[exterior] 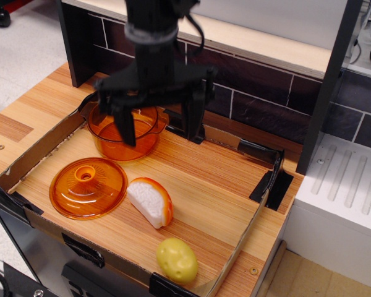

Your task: Put sushi in pot

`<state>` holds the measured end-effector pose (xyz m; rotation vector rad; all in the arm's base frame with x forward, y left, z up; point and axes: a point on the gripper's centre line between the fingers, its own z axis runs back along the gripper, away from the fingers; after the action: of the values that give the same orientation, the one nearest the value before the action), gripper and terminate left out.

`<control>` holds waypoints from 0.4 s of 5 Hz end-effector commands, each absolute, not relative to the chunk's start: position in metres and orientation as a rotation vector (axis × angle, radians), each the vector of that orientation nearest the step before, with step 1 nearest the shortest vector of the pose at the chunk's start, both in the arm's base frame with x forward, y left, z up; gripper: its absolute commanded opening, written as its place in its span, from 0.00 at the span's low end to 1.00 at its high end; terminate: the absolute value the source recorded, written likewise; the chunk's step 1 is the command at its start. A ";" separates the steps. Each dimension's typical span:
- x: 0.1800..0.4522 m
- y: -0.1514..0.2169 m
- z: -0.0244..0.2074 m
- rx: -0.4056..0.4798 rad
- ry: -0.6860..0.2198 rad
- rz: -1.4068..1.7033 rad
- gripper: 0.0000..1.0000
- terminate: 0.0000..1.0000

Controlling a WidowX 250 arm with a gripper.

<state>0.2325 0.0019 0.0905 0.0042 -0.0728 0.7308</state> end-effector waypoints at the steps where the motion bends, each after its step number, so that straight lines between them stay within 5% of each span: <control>1: 0.212 -0.004 0.076 -0.016 -0.099 0.825 1.00 0.00; 2: 0.213 -0.004 0.063 -0.009 -0.134 0.843 1.00 0.00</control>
<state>0.2105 0.0000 0.0568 -0.0063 -0.1124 0.8513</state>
